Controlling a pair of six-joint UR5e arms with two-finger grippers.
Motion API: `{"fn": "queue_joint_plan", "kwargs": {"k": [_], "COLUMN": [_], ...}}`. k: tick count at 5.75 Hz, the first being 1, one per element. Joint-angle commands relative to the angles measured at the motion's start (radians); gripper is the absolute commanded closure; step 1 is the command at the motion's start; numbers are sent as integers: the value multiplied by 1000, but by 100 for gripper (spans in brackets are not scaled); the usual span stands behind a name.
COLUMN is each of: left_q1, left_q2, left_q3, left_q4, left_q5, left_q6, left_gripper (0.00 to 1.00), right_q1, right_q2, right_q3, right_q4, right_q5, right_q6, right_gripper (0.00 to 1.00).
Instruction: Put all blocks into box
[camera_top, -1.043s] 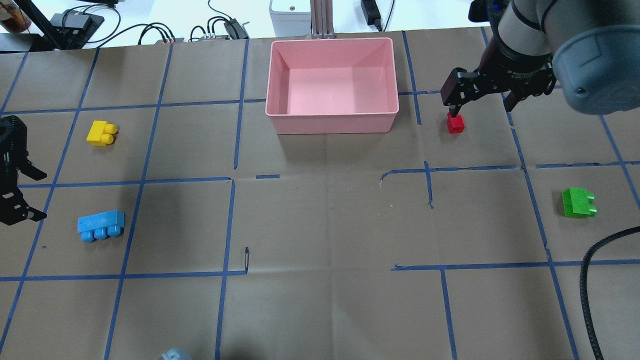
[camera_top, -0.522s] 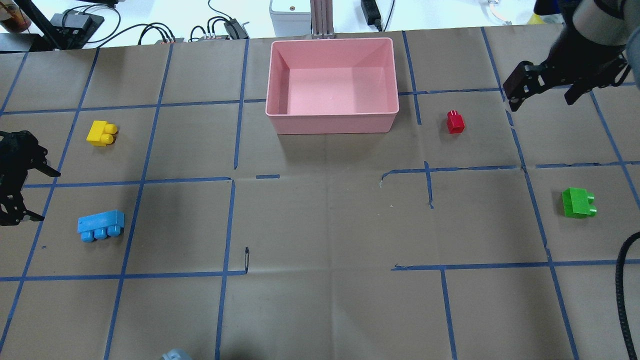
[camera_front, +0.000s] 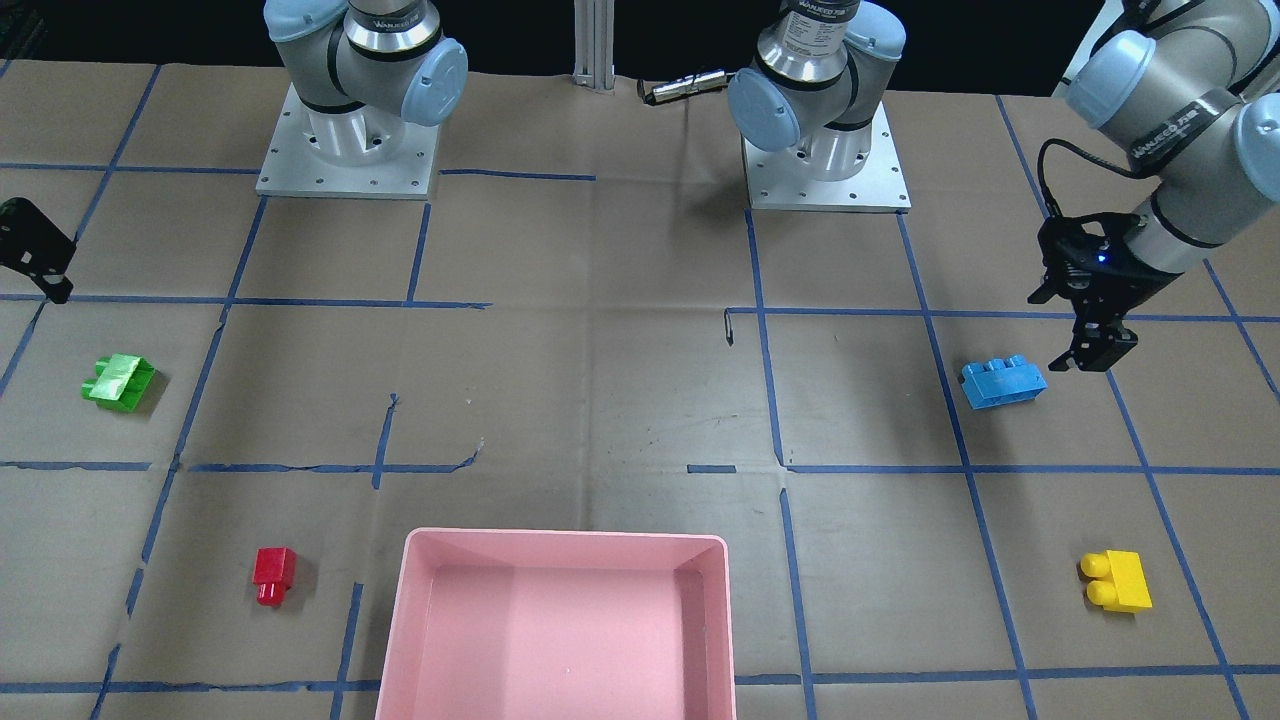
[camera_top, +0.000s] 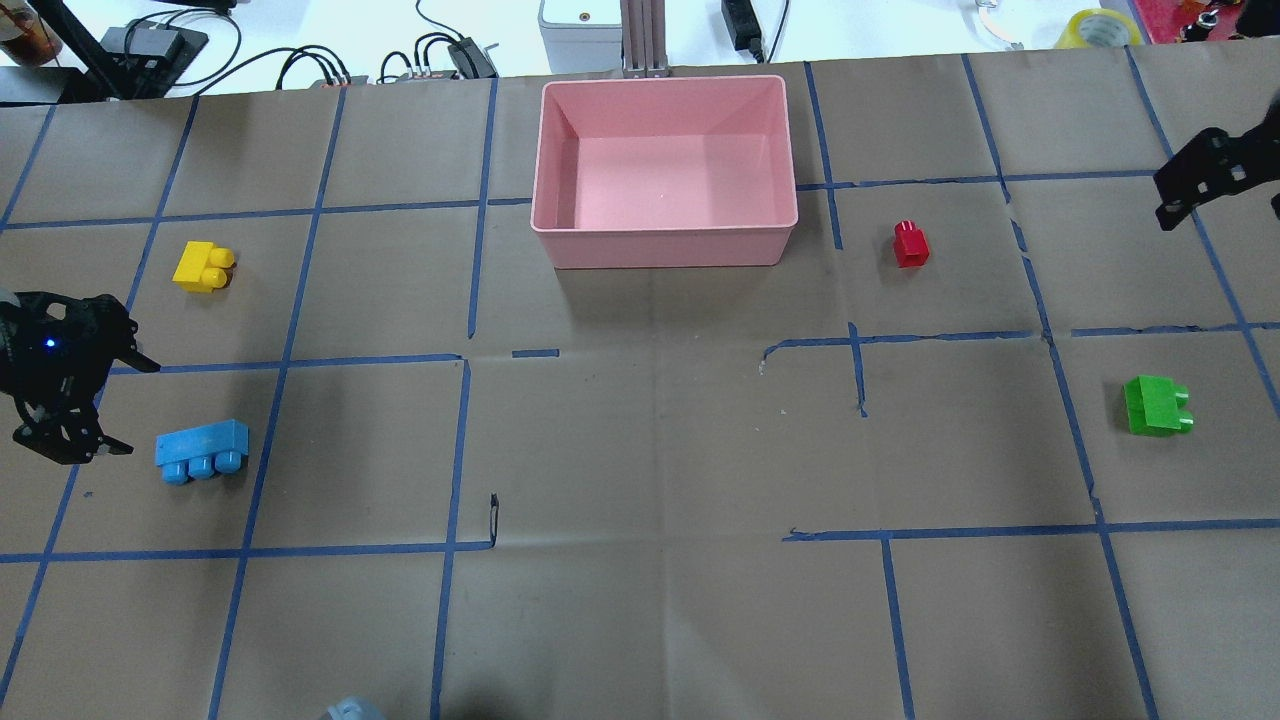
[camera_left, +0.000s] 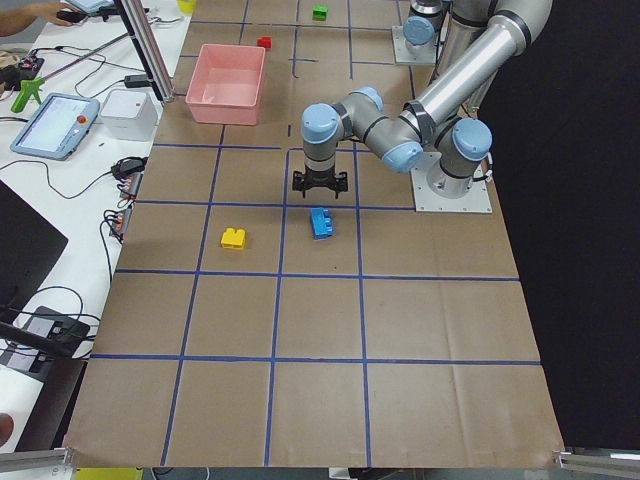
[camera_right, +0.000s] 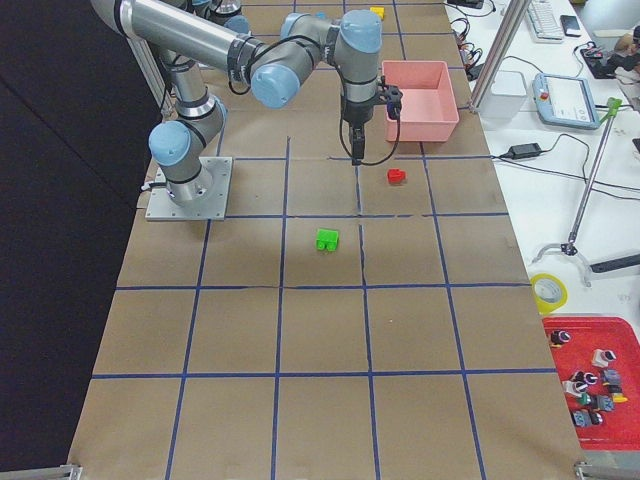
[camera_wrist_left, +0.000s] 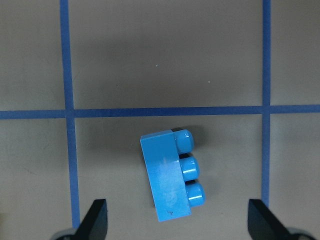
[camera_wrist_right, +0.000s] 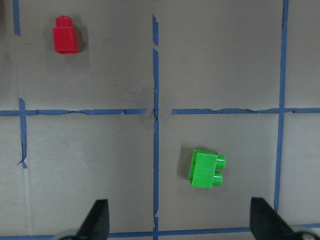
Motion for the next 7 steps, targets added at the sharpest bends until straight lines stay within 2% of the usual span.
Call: {"fn": "queue_joint_plan", "kwargs": {"k": [1,3,4,5,7], "left_q1": [0,2,3,6,6], "left_q2": [-9,-15,-61,-128,-134], "left_q3": [-96,-132,-130,-141,-167], "left_q4": [148,181,231,352,371], "left_q5": [0,-35,-35,-35,-35], "left_q6": [-88,-105,-105,-110,-104], "left_gripper": [1,1,1,1,1], "right_q1": [-34,-58,-118,-138,-173], "right_q2": [7,24,38,54,103], "right_q3": [35,142,196,231,239], "right_q4": [-5,-184,-244,-298,-335], "right_q5": [1,1,9,24,50], "right_q6": [-33,-98,-118,-160,-188], "right_gripper": [0,0,0,0,0]}}
